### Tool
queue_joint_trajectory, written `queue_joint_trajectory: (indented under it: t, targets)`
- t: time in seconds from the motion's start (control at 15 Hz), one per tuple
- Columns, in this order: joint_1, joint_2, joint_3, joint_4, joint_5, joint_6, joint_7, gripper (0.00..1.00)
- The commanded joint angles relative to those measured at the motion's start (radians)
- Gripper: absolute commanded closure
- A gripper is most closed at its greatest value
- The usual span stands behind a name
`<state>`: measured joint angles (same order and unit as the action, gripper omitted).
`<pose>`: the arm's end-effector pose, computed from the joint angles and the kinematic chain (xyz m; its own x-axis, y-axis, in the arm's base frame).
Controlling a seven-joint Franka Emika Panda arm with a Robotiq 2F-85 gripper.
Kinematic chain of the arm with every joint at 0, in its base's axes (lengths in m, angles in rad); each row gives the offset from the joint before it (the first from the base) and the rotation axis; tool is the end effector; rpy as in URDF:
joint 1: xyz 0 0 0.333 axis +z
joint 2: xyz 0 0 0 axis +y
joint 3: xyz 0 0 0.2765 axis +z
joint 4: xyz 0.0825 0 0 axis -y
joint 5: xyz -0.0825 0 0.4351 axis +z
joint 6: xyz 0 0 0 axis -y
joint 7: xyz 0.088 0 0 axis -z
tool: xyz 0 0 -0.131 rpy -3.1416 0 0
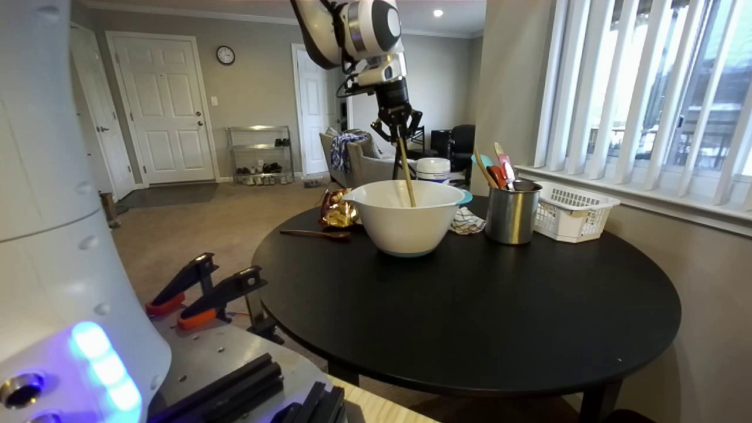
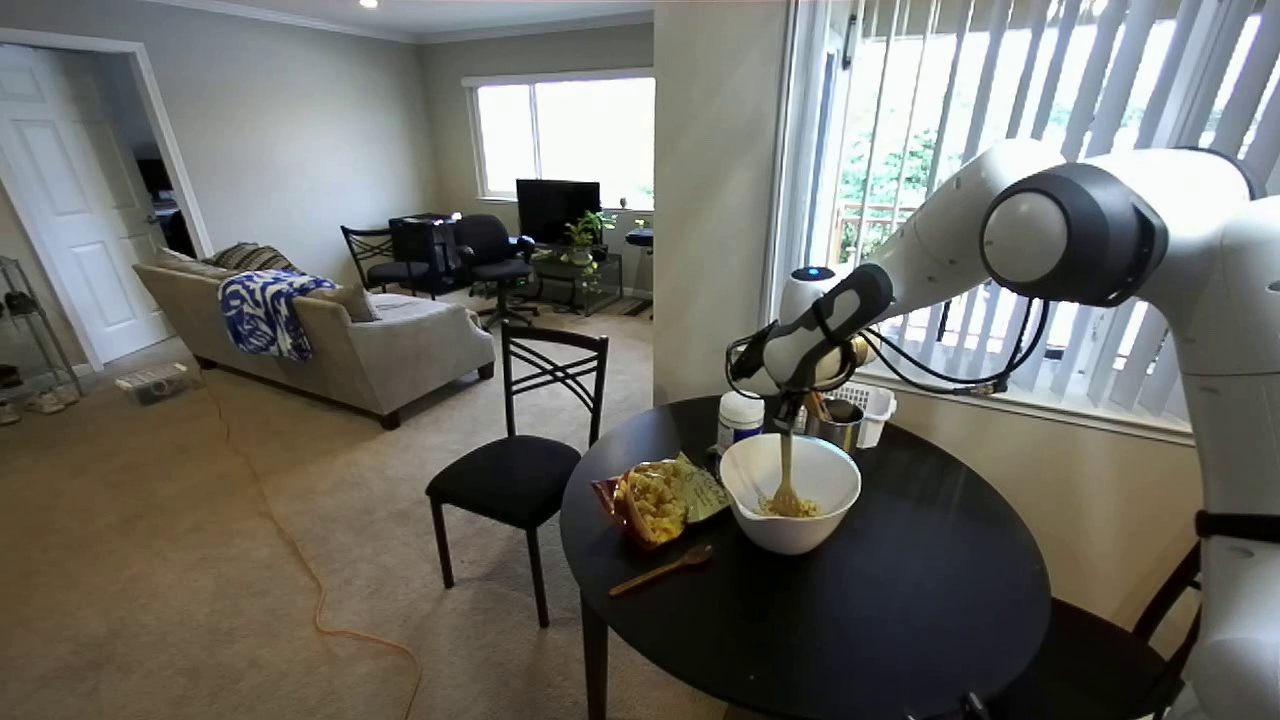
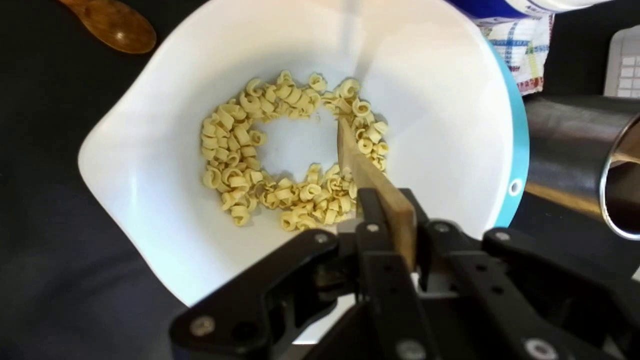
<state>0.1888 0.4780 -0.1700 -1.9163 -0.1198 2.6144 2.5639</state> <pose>0.6720 0.0140 0.1732 -0.7405 -0.6659 -0.0902 -0.6308 0.7351 -0.2483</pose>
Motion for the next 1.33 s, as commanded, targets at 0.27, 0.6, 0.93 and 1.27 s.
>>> queue_joint_trajectory:
  t: [0.27,0.6,0.93,1.27]
  targets:
    - [0.129,0.025,-0.149,-0.039,-0.023,0.084,0.034,0.96]
    - [0.241,0.041,-0.236,-0.035,-0.042,0.007,0.036,0.96]
    - [0.177,0.012,-0.140,-0.038,-0.094,-0.034,0.027,0.96]
    - [0.104,-0.005,-0.051,-0.015,-0.084,-0.117,-0.018,0.96]
